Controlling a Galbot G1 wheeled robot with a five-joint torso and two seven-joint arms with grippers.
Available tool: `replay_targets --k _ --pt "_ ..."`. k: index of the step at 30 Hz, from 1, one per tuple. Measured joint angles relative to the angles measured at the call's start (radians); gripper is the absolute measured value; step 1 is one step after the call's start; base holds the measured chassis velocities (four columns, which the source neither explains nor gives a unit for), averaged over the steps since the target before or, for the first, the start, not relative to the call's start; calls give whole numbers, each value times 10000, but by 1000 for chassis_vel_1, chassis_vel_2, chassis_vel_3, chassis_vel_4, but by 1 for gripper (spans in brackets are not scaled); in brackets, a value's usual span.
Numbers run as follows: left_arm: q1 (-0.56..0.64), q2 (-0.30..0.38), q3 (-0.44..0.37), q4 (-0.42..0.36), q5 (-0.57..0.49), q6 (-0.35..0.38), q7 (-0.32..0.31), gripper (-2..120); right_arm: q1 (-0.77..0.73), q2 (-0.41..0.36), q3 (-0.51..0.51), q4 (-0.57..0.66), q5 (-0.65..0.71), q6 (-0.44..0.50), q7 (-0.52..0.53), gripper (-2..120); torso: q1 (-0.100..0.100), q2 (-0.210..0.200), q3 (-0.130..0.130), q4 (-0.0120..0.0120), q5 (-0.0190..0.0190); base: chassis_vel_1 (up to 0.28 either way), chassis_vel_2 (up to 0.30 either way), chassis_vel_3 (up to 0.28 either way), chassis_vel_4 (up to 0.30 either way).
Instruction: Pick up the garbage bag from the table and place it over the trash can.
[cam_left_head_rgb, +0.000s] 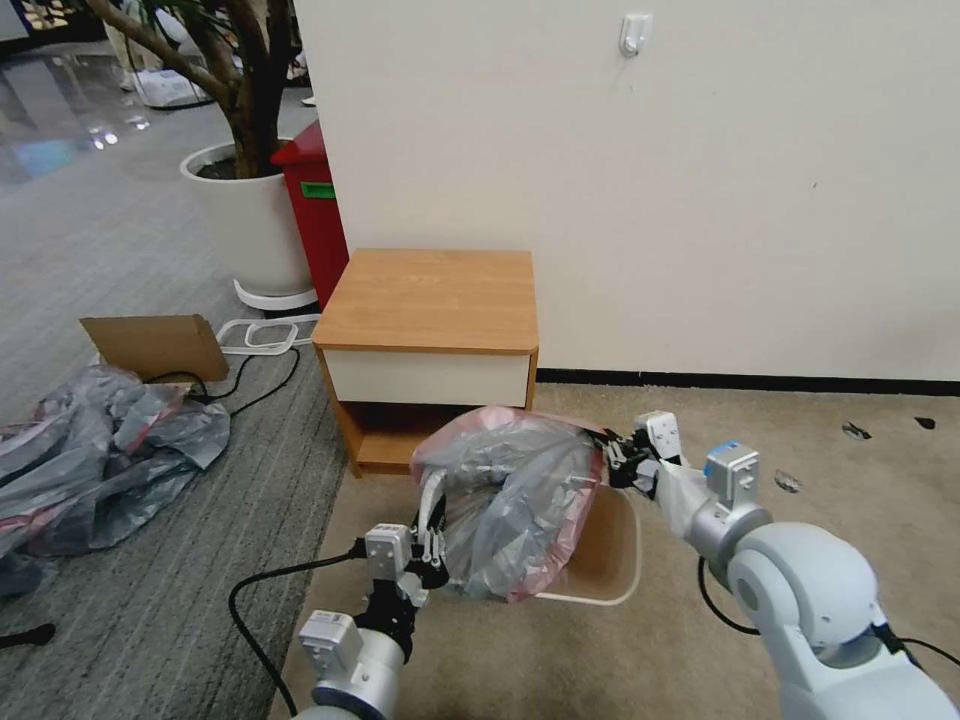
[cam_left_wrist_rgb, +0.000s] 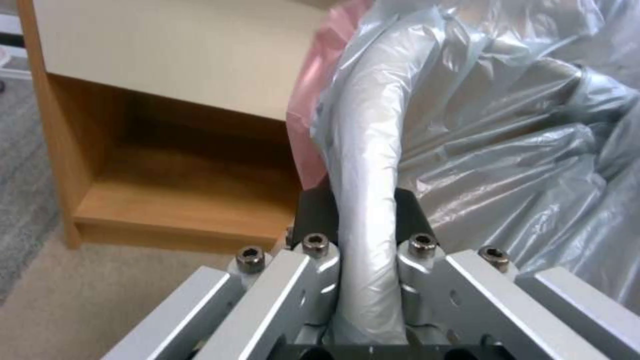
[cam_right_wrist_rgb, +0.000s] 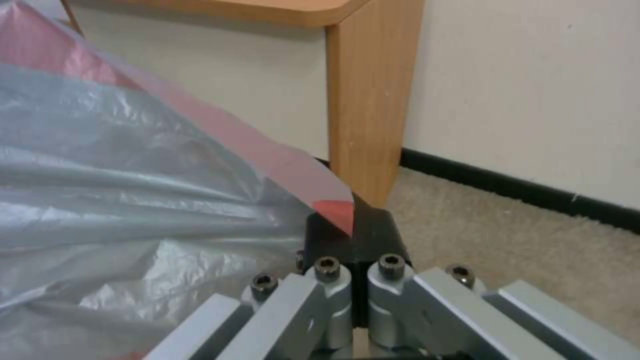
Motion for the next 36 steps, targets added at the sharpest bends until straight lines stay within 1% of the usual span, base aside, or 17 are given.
replay_targets --k 1,5,13,16,17,18,20,22,25,26,27,29,30,31,32,33,36 --pt "3 4 -79 17 -104 -1 84 5 -8 -219 141 8 18 3 -172 0 -1 0 0 1 -1 0 0 0 0" --pt "4 9 -167 38 -397 -2 152 5 -37 -563 394 -1 51 21 -574 0 -1 0 0 1 -1 0 0 0 0" --pt "-2 -56 -232 2 -830 22 158 5 -226 -750 821 -37 238 45 -945 0 0 0 0 1 0 0 0 0 0" --pt "-35 -69 -278 -6 -982 41 156 5 -358 -766 948 82 953 49 -954 0 0 0 0 1 -1 0 0 0 0" --pt "-49 -70 -286 -6 -1005 46 154 5 -398 -724 954 191 1388 51 -873 5 0 0 0 1 -1 0 0 0 0" --pt "-49 -70 -286 -6 -1005 46 154 5 -398 -724 954 191 1388 51 -873 5 0 0 0 1 -1 0 0 0 0" --pt "-68 -68 -308 41 -1017 57 140 5 -442 -610 954 401 2143 53 -520 14 -1 0 -1 2 -1 0 0 0 0" --pt "-70 -68 -311 47 -1018 58 137 5 -447 -602 955 420 2201 54 -482 15 0 0 -1 1 -2 0 0 0 0" --pt "-121 -54 -441 164 -1205 93 32 5 -627 -513 1071 870 3158 57 223 32 0 0 -1 2 -2 0 0 0 0" --pt "-171 -51 -490 217 -1330 171 -107 5 -693 -489 1118 1027 3516 58 607 38 0 0 -1 2 -2 0 0 0 0" --pt "-171 -51 -490 217 -1330 171 -107 5 -693 -489 1118 1027 3516 58 607 38 0 0 -1 2 -2 0 0 0 0" --pt "-249 -56 -613 299 -1644 389 -334 5 -831 -419 1256 1312 3920 59 1029 48 0 0 -1 2 -2 0 0 0 0" --pt "-249 -56 -613 299 -1644 389 -334 5 -831 -419 1256 1312 3920 59 1029 48 0 0 -1 2 -2 0 0 0 0" --pt "-279 -57 -648 325 -1757 462 -432 5 -874 -405 1296 1396 4020 61 1104 51 0 0 -1 2 -2 0 0 0 0" --pt "-325 -58 -702 356 -1958 584 -575 5 -962 -382 1326 1562 4251 62 1322 58 0 0 -1 2 -2 0 0 0 0" --pt "-325 -58 -702 356 -1958 584 -575 5 -962 -382 1326 1562 4251 62 1322 58 0 0 -1 2 -2 0 0 0 0" --pt "-434 -65 -824 395 -2245 669 -833 5 -1295 -265 1258 2152 4915 63 1977 73 0 0 -1 2 -2 0 0 0 0"
